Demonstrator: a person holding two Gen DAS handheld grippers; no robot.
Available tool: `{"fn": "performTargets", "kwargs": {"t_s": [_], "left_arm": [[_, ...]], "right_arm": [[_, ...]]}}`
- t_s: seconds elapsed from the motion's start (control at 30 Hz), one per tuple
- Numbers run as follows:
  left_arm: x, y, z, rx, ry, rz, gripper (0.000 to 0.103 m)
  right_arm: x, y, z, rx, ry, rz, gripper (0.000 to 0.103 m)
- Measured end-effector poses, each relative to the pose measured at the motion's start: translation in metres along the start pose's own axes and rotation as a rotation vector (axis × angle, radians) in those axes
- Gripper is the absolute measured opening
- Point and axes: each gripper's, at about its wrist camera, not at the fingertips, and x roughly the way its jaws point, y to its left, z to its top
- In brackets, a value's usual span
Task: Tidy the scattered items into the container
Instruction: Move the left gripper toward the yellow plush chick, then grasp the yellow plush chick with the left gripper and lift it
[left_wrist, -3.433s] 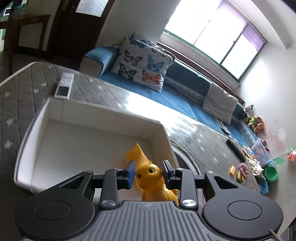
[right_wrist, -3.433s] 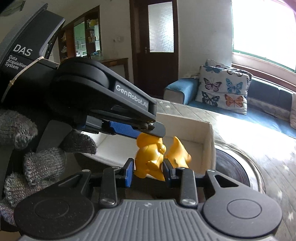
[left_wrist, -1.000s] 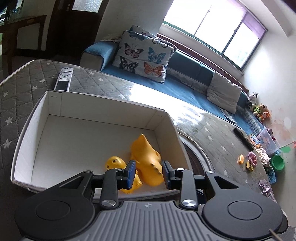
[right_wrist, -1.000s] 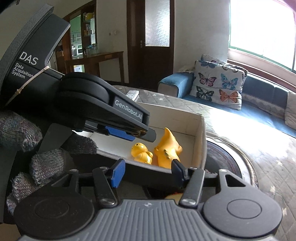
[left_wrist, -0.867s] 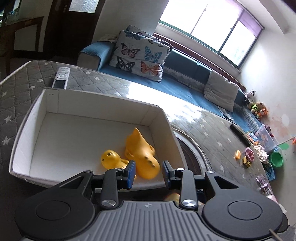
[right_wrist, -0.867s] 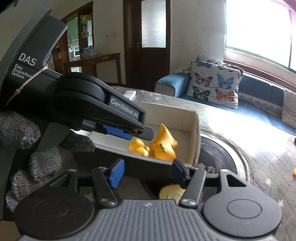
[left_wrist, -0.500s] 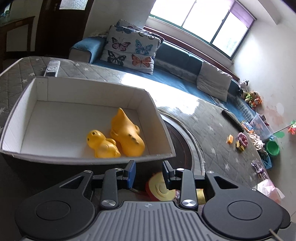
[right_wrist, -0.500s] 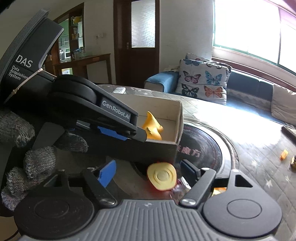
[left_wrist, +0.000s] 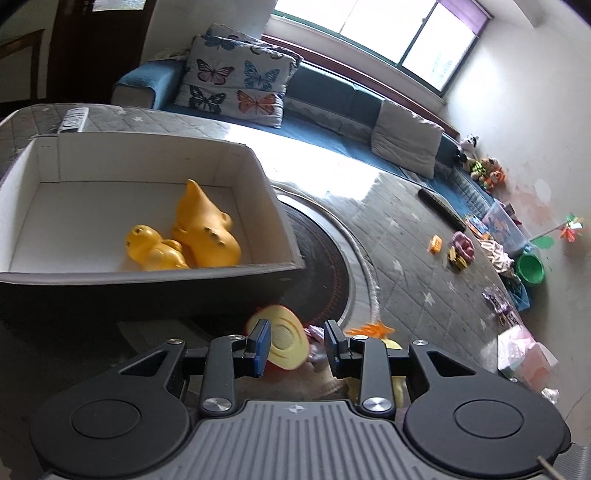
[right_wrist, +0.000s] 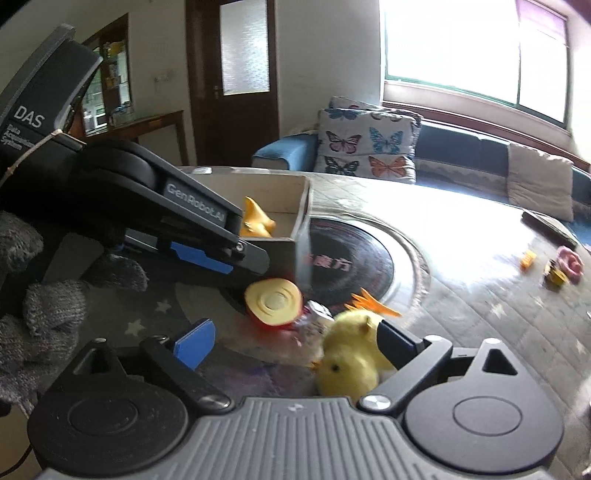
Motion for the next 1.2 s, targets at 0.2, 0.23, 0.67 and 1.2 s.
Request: {"fn": "performTargets", "kwargs": {"t_s": [0.2,0.23,0.67,1.2], "left_arm": [[0.007,-0.018,-0.005,0.033,0.024,-0.03,0.034],[0.008,-0.021,-0.005,0.039,0.027,-0.035,0.034],[0.033,-0.056,-0.002,0.116,0.083,-0.092,0.034],[0.07,-0.076,0.009,0.164,0.154,-0.095,0.035]], "right_arm": [[-0.001,-0.014,-0.016,0.026,0.028,-0.038,0.097],[0.0,-0.016,-0.018,0.034,0.031,-0.04,0.097],[0.012,-0.032,-0.032,0.103,0.067,-0.043,0.096],[0.028,-0.037,-0.03,0.146,0.079,-0.009,0.073]]}}
